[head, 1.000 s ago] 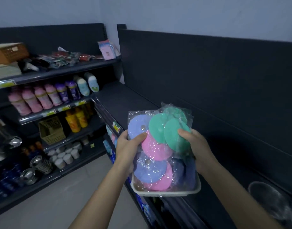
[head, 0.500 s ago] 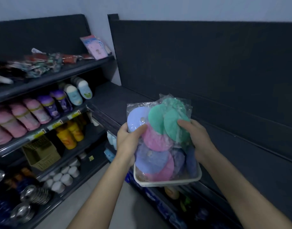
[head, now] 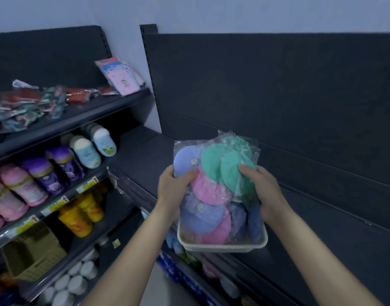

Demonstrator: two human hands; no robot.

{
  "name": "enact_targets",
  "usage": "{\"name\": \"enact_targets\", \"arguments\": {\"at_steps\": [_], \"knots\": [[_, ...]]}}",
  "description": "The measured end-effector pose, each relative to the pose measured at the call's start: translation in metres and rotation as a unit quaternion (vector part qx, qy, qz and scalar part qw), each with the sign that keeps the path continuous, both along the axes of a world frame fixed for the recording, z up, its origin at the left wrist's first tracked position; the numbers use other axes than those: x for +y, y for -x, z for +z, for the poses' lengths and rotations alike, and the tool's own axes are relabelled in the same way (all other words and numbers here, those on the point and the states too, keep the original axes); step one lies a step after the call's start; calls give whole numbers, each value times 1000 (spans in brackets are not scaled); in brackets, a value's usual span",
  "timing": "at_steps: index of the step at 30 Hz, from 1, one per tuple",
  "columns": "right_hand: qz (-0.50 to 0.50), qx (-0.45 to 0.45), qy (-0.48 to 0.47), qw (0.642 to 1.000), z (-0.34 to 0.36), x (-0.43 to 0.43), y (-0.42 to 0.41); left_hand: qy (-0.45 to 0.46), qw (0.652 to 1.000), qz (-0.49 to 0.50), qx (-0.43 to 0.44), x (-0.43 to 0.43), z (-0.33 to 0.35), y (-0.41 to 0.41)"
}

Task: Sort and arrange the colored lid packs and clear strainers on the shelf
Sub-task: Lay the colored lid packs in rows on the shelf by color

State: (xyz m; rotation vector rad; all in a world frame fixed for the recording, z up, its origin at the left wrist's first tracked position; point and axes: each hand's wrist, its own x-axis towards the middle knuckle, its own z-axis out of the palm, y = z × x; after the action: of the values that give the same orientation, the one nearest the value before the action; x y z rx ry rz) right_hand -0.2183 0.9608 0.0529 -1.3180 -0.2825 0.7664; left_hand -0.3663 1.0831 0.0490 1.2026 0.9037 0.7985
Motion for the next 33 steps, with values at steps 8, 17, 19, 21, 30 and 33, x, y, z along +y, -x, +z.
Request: {"name": "enact_targets", "arguments": {"at_steps": [8,17,19,21,30,33], "knots": [[-8,11,8,1000,-3,68,-15,20,999,-38,2,89,-10,-29],[-132,31,20,991,-18,132,2,39,988,-149,26,179,-24,-50],[-163,33,18,986,-22,143,9,43,980,-192,33,195,-22,-52],[-191,35,18,981,-25,153,17,47,972,-230,34,211,-23,-54],[-291,25,30,956,-29,155,31,53,942,-329,45,227,-27,-75],[-305,12,51,951,-31,141,25,59,933,-351,54,218,-30,-84]]}}
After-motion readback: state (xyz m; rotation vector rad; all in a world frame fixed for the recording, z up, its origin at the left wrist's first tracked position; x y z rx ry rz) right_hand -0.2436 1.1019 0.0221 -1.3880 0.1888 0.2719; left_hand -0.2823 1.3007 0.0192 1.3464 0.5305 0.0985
